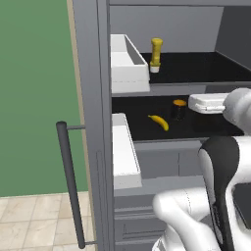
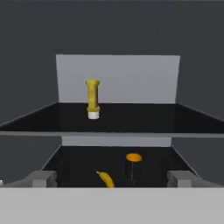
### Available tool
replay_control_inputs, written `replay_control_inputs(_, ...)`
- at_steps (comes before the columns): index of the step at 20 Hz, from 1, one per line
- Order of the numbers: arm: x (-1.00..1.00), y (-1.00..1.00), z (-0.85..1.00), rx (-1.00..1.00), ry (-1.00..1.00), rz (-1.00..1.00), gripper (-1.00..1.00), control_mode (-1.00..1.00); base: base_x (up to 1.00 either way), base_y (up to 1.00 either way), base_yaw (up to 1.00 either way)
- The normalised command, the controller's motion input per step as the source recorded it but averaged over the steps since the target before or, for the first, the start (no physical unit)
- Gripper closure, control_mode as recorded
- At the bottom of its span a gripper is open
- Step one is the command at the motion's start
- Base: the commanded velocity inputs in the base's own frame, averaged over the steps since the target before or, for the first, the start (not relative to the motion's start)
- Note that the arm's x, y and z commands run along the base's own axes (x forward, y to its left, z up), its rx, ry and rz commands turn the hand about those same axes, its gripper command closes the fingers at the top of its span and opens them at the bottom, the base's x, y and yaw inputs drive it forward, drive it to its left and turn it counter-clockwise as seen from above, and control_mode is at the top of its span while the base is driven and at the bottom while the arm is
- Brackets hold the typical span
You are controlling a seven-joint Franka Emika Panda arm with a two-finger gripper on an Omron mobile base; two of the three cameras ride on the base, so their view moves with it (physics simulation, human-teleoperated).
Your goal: Place the mustard and ketchup from the counter to the top shelf of the fridge. If the existing items in the fridge are on the top shelf, move them to other shelves.
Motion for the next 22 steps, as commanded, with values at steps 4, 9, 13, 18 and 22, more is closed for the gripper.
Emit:
replay_control_inputs(4, -0.82, 0.00, -0.27, -0.11, 0.32, 0.00, -1.00, -1.00, 0.00, 0.00, 0.00)
replay_control_inputs(9, -0.69, 0.00, -0.20, -0.08, 0.17, 0.00, -1.00, -1.00, 0.00, 0.00, 0.00)
replay_control_inputs(13, -0.25, 0.00, -0.06, -0.01, 0.03, 0.00, -1.00, 1.00, -0.75, 0.00, 0.00)
replay_control_inputs(18, 0.00, 0.00, 0.00, 0.00, 0.00, 0.00, -1.00, 1.00, -1.00, 0.00, 0.00)
replay_control_inputs(22, 0.00, 0.00, 0.00, 0.00, 0.00, 0.00, -1.00, 1.00, -1.00, -0.09, 0.00)
